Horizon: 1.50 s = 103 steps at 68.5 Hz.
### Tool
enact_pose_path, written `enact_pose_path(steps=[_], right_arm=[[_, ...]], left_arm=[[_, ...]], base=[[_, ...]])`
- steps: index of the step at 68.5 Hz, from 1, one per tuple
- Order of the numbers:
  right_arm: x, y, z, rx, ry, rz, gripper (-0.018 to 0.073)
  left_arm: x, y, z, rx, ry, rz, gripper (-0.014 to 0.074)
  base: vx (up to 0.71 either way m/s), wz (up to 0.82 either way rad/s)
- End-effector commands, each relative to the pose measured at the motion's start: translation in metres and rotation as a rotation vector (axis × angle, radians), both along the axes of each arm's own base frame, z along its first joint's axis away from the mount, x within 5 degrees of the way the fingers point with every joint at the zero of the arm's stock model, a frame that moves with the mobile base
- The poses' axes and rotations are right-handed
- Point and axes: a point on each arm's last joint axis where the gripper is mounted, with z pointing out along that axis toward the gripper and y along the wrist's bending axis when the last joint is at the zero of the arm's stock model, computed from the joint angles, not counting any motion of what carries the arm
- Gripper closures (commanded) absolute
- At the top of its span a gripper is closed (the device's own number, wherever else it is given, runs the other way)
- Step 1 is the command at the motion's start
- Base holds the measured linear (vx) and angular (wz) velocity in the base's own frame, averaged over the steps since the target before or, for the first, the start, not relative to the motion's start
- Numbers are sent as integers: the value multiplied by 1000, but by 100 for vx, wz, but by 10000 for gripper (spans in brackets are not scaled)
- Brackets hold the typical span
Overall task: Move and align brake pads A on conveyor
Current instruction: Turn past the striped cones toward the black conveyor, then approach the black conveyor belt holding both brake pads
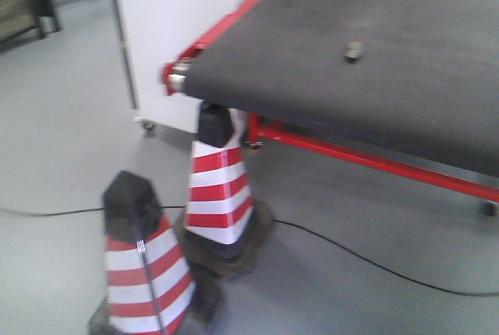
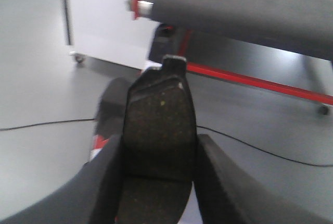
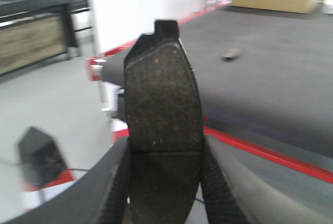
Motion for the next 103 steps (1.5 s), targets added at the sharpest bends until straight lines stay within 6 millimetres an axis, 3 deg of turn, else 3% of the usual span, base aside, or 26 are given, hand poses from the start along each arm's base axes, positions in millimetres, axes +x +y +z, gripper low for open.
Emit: enact_pose_path(steps=[1,39,103], right_arm=[[1,-2,18,14,-118,-28,566],[1,-2,18,14,-118,-28,566],[1,-2,18,14,-118,-28,566]], left_arm=[[2,-3,15,-28,-97,-30,603],[2,-3,15,-28,-97,-30,603],[2,-3,15,-29,-96,-30,603]], base=[[10,-84],[6,-66],[18,-9]])
